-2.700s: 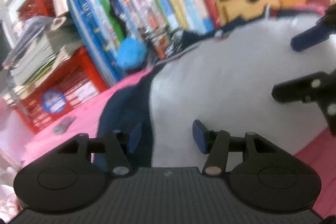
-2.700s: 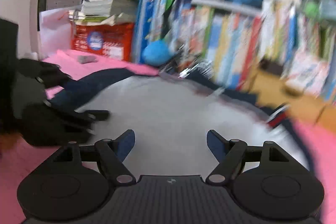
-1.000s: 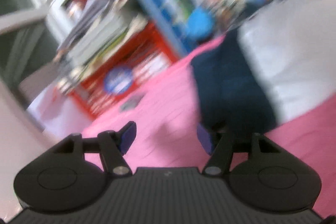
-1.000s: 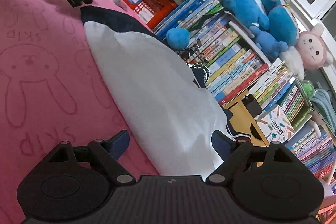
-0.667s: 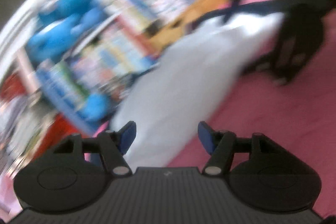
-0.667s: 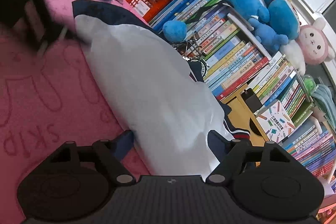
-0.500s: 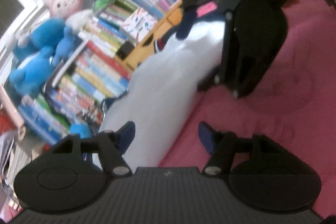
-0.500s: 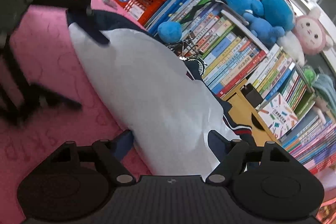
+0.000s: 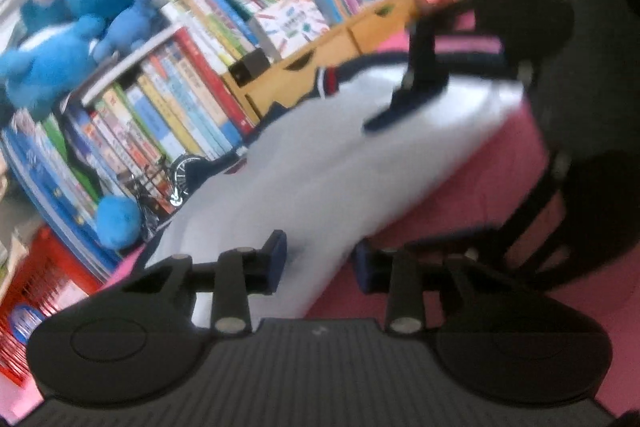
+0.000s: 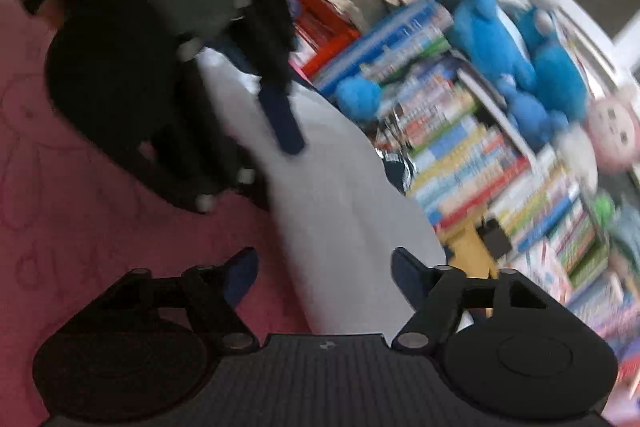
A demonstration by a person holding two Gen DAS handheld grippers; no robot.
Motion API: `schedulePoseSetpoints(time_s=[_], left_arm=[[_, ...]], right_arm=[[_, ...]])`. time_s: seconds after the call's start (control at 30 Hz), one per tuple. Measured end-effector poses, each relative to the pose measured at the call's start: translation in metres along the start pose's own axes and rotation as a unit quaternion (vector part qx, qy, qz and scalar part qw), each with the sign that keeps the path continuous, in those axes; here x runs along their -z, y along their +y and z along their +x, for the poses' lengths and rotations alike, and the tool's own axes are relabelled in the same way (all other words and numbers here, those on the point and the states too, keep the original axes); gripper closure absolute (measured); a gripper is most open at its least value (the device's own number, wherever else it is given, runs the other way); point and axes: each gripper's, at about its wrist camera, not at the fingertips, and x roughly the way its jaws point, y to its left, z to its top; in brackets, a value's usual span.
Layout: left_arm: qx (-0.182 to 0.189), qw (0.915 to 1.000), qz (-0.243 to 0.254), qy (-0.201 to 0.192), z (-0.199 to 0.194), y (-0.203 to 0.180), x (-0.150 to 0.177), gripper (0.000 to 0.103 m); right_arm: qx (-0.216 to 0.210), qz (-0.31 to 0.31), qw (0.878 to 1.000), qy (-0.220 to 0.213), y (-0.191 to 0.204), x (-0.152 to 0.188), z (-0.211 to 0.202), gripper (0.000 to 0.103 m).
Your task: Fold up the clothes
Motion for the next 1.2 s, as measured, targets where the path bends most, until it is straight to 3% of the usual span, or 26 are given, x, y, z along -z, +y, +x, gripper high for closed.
schedulePoseSetpoints(time_s=[0.03, 0.1, 0.13, 0.2, 0.33, 0.43, 0.53, 0.7, 0.83, 0.9, 1.03, 1.13, 1.2], left_arm=[[0.0, 0.9999, 0.011, 0.001, 0.0, 0.0, 0.0, 0.069], [-0.007, 0.9987, 0.05, 0.006, 0.003, -0.005, 0.0, 0.068], [-0.022, 0.996, 0.086, 0.004, 0.004, -0.011, 0.002, 0.068], [-0.064, 0.9828, 0.173, -0.004, 0.009, -0.027, 0.008, 0.068], [-0.088, 0.9558, 0.28, -0.015, 0.024, -0.049, 0.017, 0.067], [-0.049, 0.9529, 0.298, 0.031, 0.034, -0.049, 0.021, 0.093], [-0.046, 0.9425, 0.329, 0.037, 0.035, -0.046, 0.029, 0.102], [-0.04, 0.9493, 0.31, 0.033, 0.033, -0.037, 0.031, 0.103], [-0.038, 0.9514, 0.304, 0.027, 0.03, -0.034, 0.031, 0.103], [-0.036, 0.9533, 0.299, 0.025, 0.029, -0.033, 0.03, 0.103], [-0.033, 0.9646, 0.261, 0.017, 0.028, -0.027, 0.03, 0.103], [-0.031, 0.9689, 0.245, 0.013, 0.027, -0.024, 0.029, 0.103], [-0.033, 0.9693, 0.243, 0.014, 0.028, -0.026, 0.028, 0.103]], right_arm=[[0.005, -0.015, 1.0, -0.003, 0.002, -0.002, 0.005, 0.036], [0.017, -0.046, 0.999, -0.006, 0.004, -0.004, 0.014, 0.047], [0.021, -0.064, 0.998, -0.007, 0.005, -0.003, 0.019, 0.064], [0.024, -0.091, 0.996, -0.011, 0.007, -0.002, 0.026, 0.08], [0.012, -0.102, 0.995, -0.016, 0.008, -0.002, 0.031, 0.083], [0.002, -0.122, 0.992, -0.015, 0.01, 0.001, 0.031, 0.087], [-0.013, -0.155, 0.988, -0.002, 0.01, 0.017, 0.028, 0.094], [0.006, -0.164, 0.984, 0.063, -0.015, 0.064, 0.018, 0.096], [0.039, -0.158, 0.977, 0.136, -0.046, 0.116, 0.001, 0.096], [0.045, -0.163, 0.975, 0.143, -0.054, 0.133, -0.011, 0.095], [0.058, -0.177, 0.971, 0.153, -0.047, 0.125, -0.014, 0.091], [0.063, -0.157, 0.976, 0.138, -0.037, 0.104, -0.026, 0.07], [0.044, -0.136, 0.985, 0.095, -0.028, 0.081, -0.037, 0.047]])
